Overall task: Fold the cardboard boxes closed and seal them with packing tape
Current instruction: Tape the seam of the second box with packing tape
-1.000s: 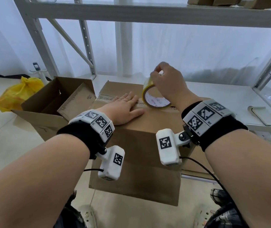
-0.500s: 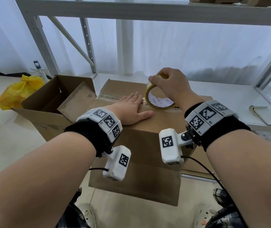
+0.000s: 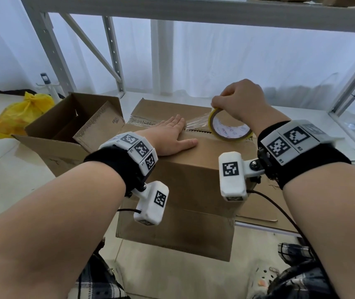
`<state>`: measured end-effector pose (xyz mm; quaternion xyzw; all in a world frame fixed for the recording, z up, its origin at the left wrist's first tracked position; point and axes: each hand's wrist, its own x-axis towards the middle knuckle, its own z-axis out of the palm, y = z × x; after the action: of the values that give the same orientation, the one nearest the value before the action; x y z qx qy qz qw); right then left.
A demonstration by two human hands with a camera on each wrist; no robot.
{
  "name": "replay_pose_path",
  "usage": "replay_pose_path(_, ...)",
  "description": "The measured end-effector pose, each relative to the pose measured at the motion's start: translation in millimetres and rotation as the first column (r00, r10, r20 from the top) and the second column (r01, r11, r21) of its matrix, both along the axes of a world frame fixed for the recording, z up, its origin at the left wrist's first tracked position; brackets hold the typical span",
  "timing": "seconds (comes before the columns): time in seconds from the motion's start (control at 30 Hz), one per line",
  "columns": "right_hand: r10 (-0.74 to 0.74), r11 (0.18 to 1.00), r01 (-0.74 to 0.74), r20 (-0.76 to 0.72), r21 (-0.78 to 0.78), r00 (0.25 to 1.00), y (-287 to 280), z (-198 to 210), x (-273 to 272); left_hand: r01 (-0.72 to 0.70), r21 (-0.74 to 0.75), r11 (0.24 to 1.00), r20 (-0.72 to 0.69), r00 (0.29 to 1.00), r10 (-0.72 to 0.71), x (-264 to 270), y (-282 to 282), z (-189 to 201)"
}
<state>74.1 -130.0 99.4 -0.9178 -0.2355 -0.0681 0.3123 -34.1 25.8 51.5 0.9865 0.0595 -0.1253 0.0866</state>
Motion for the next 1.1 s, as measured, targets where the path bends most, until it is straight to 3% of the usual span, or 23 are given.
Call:
replay_pose_path(0.17, -0.034, 0.985, 0.045, 0.064, -0.168, 0.997, -9.6, 5.8, 1.2, -0.002, -0.006, 1.000, 0.002, 1.000, 0.002, -0.4, 1.0, 0.1)
replay_pose_path(0.3, 0.032, 0.981, -0.022, 0.052, -0.191, 0.998, -13.3, 4.8, 3.2, -0.004, 0.021, 1.000, -0.012, 1.000, 0.004, 0.0, -0.8, -1.9)
replay_pose_path(0.4, 0.054, 0.998, -0.053, -0.009, 0.025, 0.999, -24.8, -1.9, 8.2, -0.012, 0.033, 0.999, -0.025, 1.000, 0.013, 2.5, -3.2, -2.5)
replay_pose_path(0.5, 0.076, 0.955, -0.029, -0.150, 0.294, 0.986, -39.5, -12.5, 7.3, -0.020, 0.039, 0.999, -0.042, 0.999, 0.021, 5.1, -5.3, -1.8)
replay_pose_path(0.7, 0.098, 0.918, -0.016, -0.188, 0.395, 0.977, -41.5, -16.9, 1.9, -0.034, 0.095, 0.995, -0.063, 0.997, 0.040, 7.6, -15.3, 1.3)
replay_pose_path(0.9, 0.098, 0.926, -0.028, -0.167, 0.376, 0.981, -38.1, -20.0, 3.3, -0.016, 0.091, 0.996, -0.044, 0.999, 0.020, 7.9, -22.3, -1.3)
replay_pose_path(1.1, 0.064, 0.983, -0.055, -0.048, 0.173, 0.997, -24.5, -18.4, -1.5, 0.053, 0.043, 0.998, -0.038, 0.998, -0.051, 17.3, -52.1, -4.7)
